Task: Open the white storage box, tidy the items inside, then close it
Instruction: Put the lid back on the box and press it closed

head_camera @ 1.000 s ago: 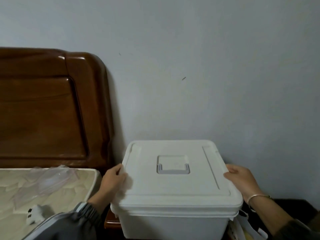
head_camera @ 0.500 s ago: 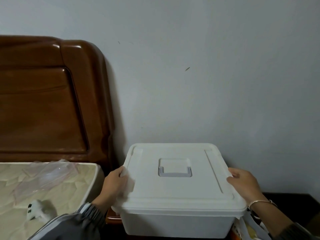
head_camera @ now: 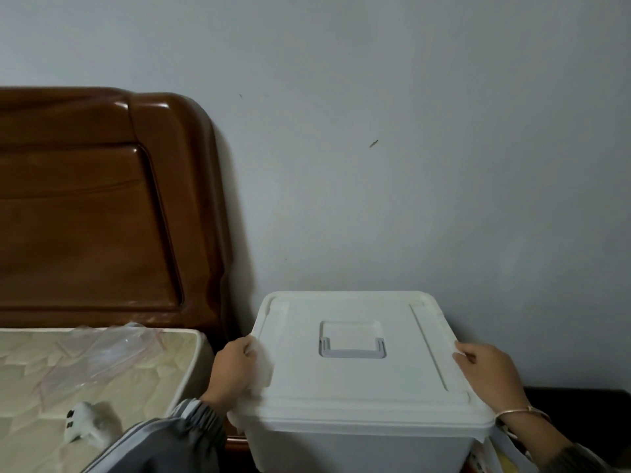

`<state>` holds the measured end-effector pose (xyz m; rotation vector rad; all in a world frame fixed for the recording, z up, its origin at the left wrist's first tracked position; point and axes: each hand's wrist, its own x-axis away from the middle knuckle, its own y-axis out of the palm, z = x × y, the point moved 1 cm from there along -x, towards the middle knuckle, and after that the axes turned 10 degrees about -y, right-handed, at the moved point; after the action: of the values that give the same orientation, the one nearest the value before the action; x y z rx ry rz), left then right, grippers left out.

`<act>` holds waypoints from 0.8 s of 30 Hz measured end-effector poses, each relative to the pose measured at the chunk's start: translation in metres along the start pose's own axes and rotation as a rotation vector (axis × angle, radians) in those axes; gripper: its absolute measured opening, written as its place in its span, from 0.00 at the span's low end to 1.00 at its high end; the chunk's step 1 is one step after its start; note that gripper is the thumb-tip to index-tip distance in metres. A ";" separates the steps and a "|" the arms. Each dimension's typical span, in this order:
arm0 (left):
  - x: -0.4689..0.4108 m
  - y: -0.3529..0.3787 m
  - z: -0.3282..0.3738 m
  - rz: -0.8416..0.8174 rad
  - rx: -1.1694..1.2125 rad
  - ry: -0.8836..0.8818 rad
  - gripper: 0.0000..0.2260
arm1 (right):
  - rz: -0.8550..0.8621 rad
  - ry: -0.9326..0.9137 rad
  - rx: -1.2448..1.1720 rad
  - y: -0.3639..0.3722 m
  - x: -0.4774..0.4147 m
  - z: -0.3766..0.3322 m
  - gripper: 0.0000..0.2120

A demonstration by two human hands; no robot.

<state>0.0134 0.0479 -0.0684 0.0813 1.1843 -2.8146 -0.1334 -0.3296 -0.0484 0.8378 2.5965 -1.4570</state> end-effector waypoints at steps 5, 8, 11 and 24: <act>0.009 0.004 0.000 -0.002 0.037 -0.059 0.09 | 0.019 0.020 -0.041 0.003 0.006 0.001 0.14; 0.008 0.002 0.001 -0.145 0.117 -0.135 0.06 | -0.036 0.098 -0.115 0.006 0.000 0.005 0.16; -0.002 0.003 -0.002 -0.241 0.152 -0.347 0.24 | -0.129 0.254 -0.258 0.008 -0.010 0.006 0.28; -0.021 0.004 0.005 -0.123 -0.136 -0.391 0.28 | -0.181 0.417 -0.238 0.022 -0.037 0.012 0.32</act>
<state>0.0343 0.0426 -0.0661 -0.5415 1.3099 -2.6616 -0.0942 -0.3463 -0.0610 0.9868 3.1445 -1.0628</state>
